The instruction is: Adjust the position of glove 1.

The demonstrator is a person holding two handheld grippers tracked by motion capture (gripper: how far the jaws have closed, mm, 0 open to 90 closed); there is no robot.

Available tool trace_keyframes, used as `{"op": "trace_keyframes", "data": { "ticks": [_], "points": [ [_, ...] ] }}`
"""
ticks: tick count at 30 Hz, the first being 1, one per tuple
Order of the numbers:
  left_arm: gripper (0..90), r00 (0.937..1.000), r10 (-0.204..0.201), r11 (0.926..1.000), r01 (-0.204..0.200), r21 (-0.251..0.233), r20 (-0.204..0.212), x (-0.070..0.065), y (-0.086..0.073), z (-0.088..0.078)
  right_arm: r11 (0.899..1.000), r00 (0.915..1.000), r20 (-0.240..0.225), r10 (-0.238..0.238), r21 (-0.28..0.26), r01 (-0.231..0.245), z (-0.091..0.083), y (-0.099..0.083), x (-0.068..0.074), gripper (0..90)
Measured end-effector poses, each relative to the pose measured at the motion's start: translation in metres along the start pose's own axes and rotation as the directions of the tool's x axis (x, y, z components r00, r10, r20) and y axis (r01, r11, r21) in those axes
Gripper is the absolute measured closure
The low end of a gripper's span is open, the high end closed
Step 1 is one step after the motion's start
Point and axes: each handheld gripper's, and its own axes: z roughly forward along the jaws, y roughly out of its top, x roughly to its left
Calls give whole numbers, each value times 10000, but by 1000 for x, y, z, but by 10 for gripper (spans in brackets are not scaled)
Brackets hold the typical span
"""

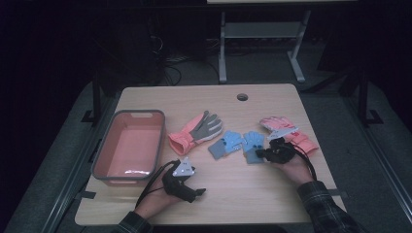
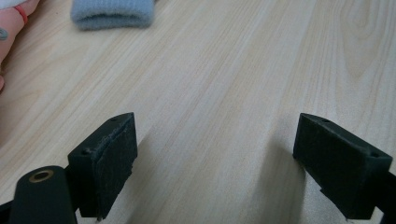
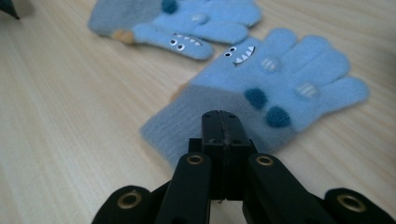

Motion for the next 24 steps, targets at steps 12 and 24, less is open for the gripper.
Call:
{"op": "trace_keyframes", "data": {
  "ticks": [12, 24],
  "points": [
    [130, 10000, -46, 10000, 46, 4, -22, -1, 0, 0, 9992, 9991, -288, -302, 260, 310, -9, -10, 15, 899],
    [130, 10000, -81, 10000, 81, -54, -39, -1, -1, 0, 9968, 9947, -737, -721, 300, 745, -14, -20, 38, 899]
  ]
}}
